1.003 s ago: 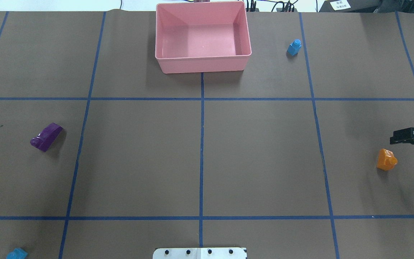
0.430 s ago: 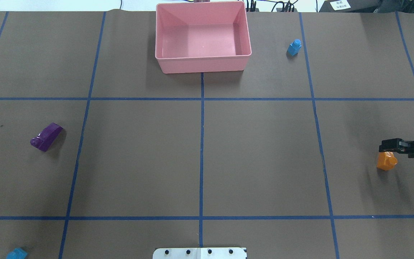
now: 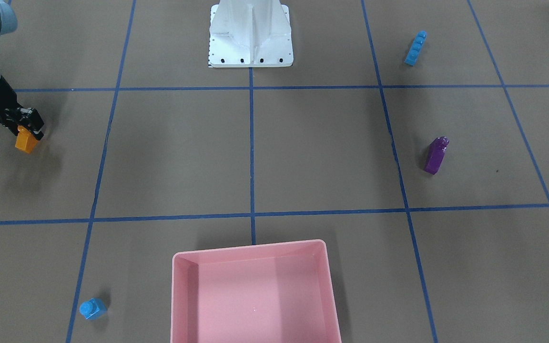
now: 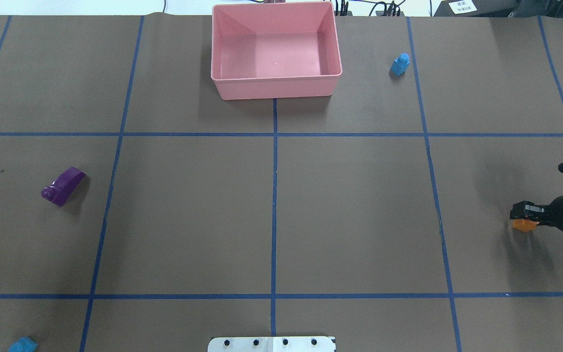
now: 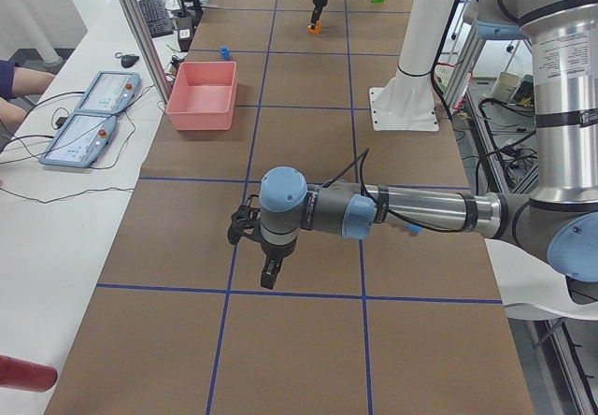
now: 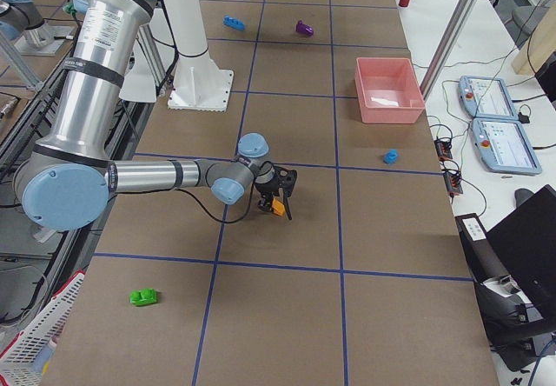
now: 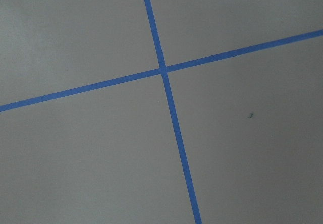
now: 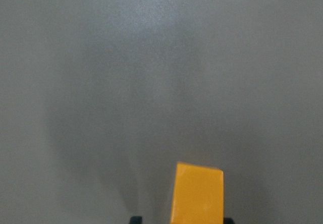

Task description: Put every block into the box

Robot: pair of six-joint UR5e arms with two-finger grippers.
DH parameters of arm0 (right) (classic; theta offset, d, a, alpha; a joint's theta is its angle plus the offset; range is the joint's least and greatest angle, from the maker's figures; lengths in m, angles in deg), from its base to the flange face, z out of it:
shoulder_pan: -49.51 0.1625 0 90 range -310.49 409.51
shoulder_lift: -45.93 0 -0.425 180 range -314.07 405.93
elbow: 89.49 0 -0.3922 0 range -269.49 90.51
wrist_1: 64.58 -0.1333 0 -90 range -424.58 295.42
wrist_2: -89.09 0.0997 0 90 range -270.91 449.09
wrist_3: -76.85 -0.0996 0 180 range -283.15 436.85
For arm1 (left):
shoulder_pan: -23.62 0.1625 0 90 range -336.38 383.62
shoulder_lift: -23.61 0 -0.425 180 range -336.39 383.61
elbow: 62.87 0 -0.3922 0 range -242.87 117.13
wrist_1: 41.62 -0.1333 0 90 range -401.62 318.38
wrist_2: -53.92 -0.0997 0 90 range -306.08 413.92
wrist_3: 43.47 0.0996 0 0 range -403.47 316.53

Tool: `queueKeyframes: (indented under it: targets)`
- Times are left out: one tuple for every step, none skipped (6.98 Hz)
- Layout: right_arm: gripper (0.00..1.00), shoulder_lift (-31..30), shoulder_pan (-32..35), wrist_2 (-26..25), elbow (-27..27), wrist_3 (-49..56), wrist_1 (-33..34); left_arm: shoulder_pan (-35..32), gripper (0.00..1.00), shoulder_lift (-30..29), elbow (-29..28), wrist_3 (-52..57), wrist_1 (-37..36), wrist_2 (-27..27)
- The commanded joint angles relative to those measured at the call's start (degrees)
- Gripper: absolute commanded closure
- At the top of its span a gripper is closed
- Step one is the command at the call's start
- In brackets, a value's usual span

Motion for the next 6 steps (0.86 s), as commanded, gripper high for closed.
queueKeyframes:
  targets:
    - [1.0, -0.32, -0.14, -0.11, -0.72, -0.47, -0.11, 0.04, 0.0, 0.0, 0.0, 0.0, 0.0, 0.06]
    - [1.0, -0.59, 0.64, -0.02, -3.17, -0.46, -0.11, 0.04, 0.0, 0.0, 0.0, 0.0, 0.0, 0.06]
    - [1.0, 0.19, 2.83, 1.37, -5.28, -0.29, 0.33, 0.04, 0.0, 0.0, 0.0, 0.0, 0.0, 0.06]
    - [1.0, 2.29, 5.37, 4.52, -6.78, 0.15, 0.77, 0.04, 0.0, 0.0, 0.0, 0.0, 0.0, 0.06]
    - [1.0, 6.49, 7.66, 5.94, -6.45, 0.41, 1.03, 0.04, 0.0, 0.0, 0.0, 0.0, 0.0, 0.06]
    - [1.0, 13.05, 8.9, 5.96, -6.27, 0.5, 5.21, 0.04, 0.0, 0.0, 0.09, 0.0, 0.0, 0.06]
